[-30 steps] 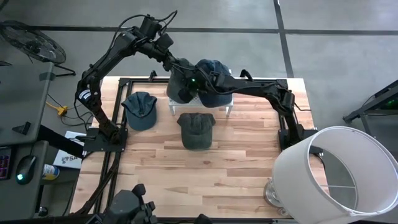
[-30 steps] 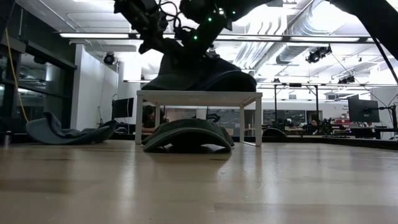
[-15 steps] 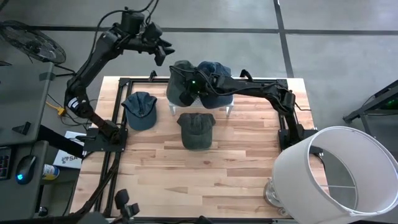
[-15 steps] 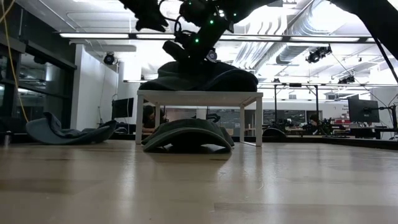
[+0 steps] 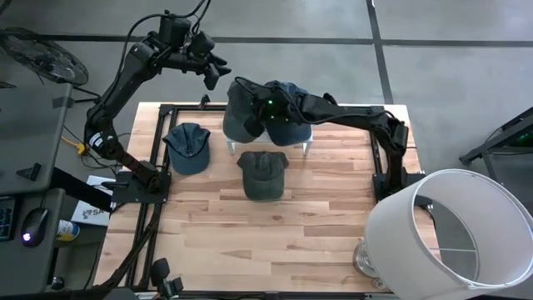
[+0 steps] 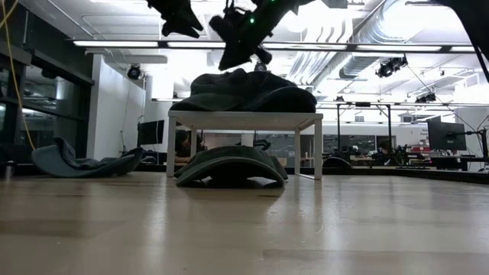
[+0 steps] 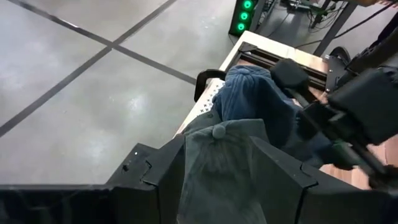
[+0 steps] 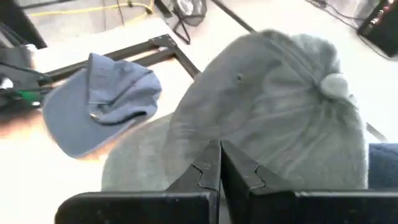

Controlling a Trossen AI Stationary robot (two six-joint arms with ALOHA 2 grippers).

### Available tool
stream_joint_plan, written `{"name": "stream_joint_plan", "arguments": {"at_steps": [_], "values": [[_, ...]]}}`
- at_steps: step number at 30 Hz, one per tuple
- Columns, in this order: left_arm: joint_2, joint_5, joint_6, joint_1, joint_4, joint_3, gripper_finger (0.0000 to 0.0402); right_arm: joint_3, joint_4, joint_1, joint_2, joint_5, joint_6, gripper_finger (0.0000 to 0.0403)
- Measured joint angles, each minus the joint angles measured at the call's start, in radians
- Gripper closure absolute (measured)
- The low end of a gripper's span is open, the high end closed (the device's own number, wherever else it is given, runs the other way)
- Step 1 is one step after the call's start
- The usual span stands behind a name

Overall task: Pick & Place hat
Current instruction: Put the gray cap on the shelf

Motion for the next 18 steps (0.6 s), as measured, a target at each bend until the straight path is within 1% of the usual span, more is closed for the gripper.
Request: {"name": "stream_joint_plan", "arguments": {"at_steps": [1, 4, 5, 7, 9, 14, 18], "values": [[0.000, 0.001, 0.000, 0.000, -0.002, 0.000, 0.0232, 0.000, 0.004, 0.006, -0.005, -0.006, 0.000, 0.0402], [0.000, 0.007, 0.002, 0.000, -0.017, 0.000, 0.0232, 0.000, 0.008, 0.021, -0.024, -0.081, -0.014, 0.0396], [0.000, 0.015, 0.002, 0.000, -0.021, 0.000, 0.0232, 0.000, 0.008, 0.028, -0.032, -0.109, -0.021, 0.0390], [0.000, 0.025, 0.003, 0.000, -0.026, 0.000, 0.0232, 0.000, 0.004, 0.049, -0.036, -0.133, -0.046, 0.0370], [0.000, 0.029, 0.003, 0.000, -0.032, 0.000, 0.0232, 0.000, -0.009, 0.072, -0.042, -0.141, -0.062, 0.0343], [0.000, 0.027, 0.003, 0.000, -0.053, 0.000, 0.0231, 0.001, -0.075, 0.136, -0.047, -0.177, -0.107, 0.0259], [0.000, 0.027, 0.003, 0.000, -0.054, 0.000, 0.0231, -0.023, -0.156, 0.194, -0.049, -0.151, -0.139, 0.0204]]}}
